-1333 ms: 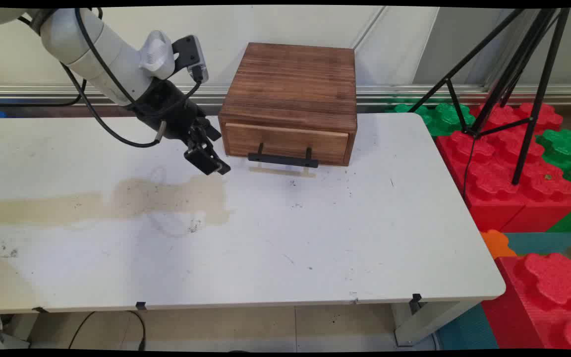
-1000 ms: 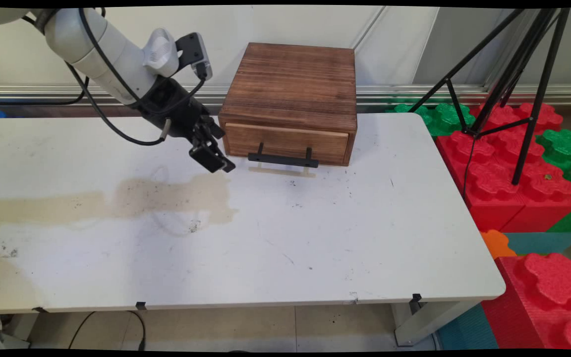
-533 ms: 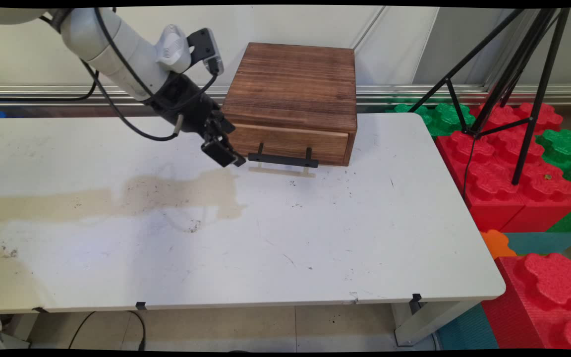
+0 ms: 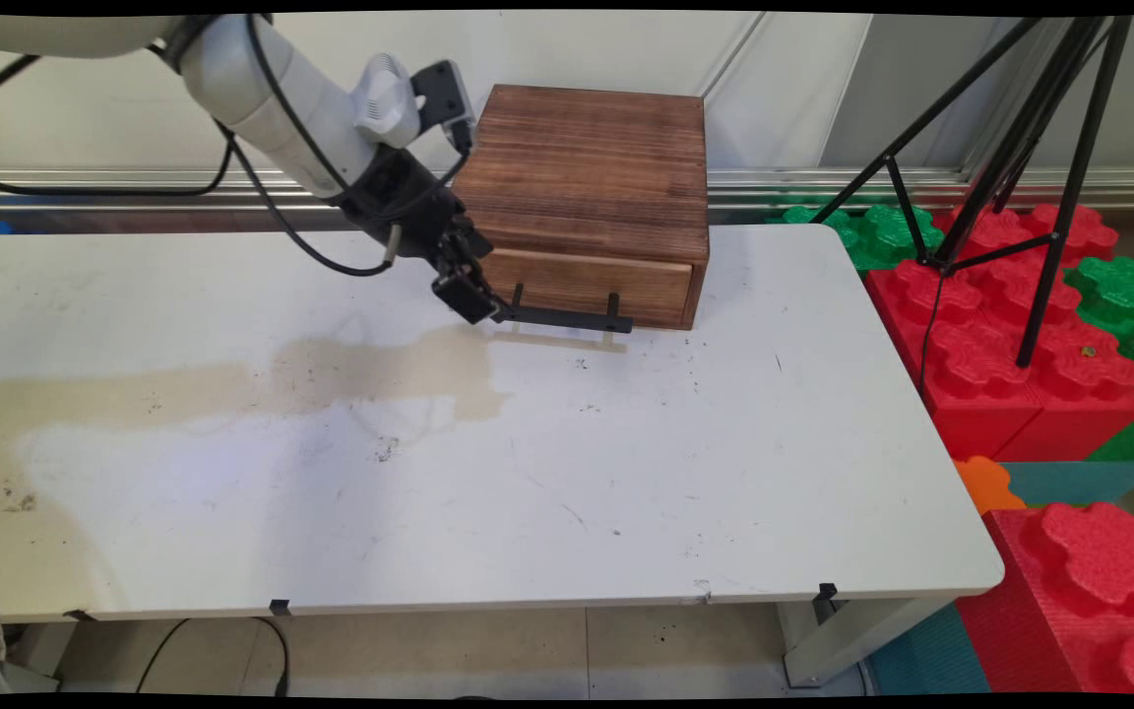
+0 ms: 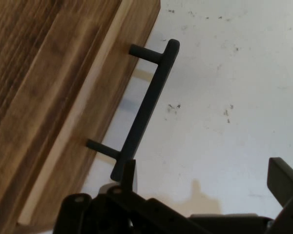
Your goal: Open the drawer
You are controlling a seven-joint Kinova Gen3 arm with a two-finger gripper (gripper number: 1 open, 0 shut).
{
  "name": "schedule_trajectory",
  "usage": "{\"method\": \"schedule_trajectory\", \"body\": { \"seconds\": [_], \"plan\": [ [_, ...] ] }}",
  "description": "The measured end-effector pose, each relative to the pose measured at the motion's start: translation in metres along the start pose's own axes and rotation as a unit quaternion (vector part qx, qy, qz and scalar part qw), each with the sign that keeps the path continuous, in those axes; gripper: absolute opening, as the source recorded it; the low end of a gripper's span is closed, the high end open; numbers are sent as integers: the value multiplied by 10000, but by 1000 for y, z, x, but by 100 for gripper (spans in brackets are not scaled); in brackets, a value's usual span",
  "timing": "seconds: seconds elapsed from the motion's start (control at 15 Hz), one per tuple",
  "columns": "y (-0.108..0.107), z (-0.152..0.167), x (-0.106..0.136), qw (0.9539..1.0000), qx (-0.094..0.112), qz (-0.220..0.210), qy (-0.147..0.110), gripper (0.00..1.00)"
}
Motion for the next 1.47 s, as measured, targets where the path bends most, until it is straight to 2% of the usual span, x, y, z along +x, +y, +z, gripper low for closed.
{"method": "schedule_trajectory", "body": {
  "seconds": [0.8, 1.47],
  "plan": [
    [-13, 60, 9, 9991, -99, 363, -209, 100],
    [-22, 106, 14, 9959, -156, 768, -446, 100]
  ]
}}
